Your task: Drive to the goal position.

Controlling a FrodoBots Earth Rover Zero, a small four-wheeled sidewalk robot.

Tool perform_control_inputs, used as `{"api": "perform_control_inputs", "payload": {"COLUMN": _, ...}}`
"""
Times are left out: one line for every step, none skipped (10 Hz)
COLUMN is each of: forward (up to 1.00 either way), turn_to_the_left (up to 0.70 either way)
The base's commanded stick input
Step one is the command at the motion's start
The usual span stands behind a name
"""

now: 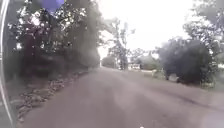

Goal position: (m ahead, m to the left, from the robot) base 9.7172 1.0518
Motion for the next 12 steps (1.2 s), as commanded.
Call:
{"api": "perform_control_inputs", "payload": {"forward": 0.70, "turn_to_the_left": 0.01}}
{"api": "perform_control_inputs", "payload": {"forward": 0.70, "turn_to_the_left": 0.01}}
{"api": "perform_control_inputs", "payload": {"forward": 0.70, "turn_to_the_left": 0.01}}
{"api": "perform_control_inputs", "payload": {"forward": 0.70, "turn_to_the_left": 0.01}}
{"api": "perform_control_inputs", "payload": {"forward": 0.70, "turn_to_the_left": 0.01}}
{"api": "perform_control_inputs", "payload": {"forward": 0.70, "turn_to_the_left": 0.01}}
{"api": "perform_control_inputs", "payload": {"forward": 0.70, "turn_to_the_left": 0.01}}
{"api": "perform_control_inputs", "payload": {"forward": 0.70, "turn_to_the_left": 0.01}}
{"api": "perform_control_inputs", "payload": {"forward": 0.70, "turn_to_the_left": 0.01}}
{"api": "perform_control_inputs", "payload": {"forward": 0.70, "turn_to_the_left": 0.01}}
{"api": "perform_control_inputs", "payload": {"forward": 0.70, "turn_to_the_left": 0.01}}
{"api": "perform_control_inputs", "payload": {"forward": 0.70, "turn_to_the_left": 0.01}}
